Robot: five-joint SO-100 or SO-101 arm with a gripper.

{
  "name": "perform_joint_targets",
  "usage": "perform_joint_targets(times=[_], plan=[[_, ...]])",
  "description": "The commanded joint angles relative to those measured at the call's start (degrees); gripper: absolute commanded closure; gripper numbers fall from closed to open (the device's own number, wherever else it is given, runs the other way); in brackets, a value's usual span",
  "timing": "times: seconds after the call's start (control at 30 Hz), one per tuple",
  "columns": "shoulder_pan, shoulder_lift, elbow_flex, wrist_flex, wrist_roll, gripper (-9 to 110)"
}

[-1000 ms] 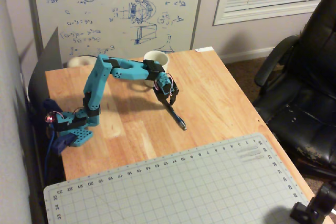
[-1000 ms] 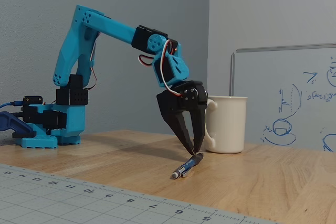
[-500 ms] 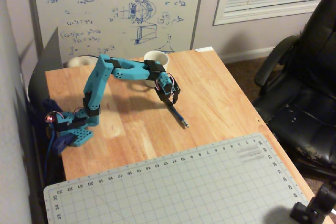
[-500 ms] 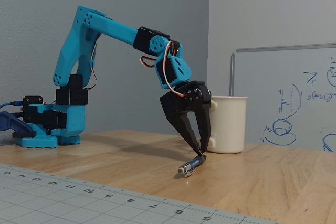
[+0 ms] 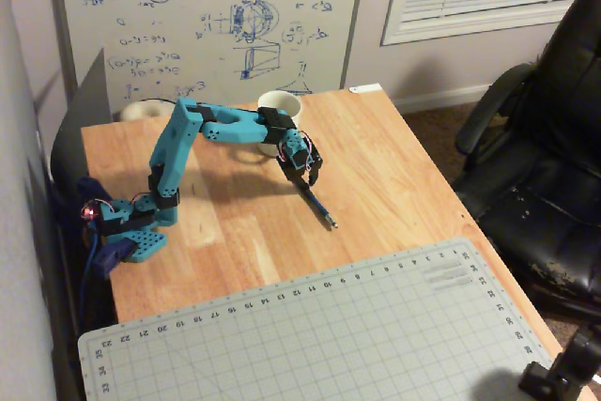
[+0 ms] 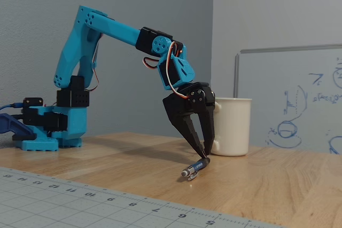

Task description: Touch the pen.

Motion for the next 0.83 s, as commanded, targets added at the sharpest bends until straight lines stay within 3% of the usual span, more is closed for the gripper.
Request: perform_joint_targets(times=[0.0,0.8], plan=[[0.88,0.97,-3.43,-0.53,-0.53,101],[0.79,0.26,-6.68,-0.44,-0.53,101]])
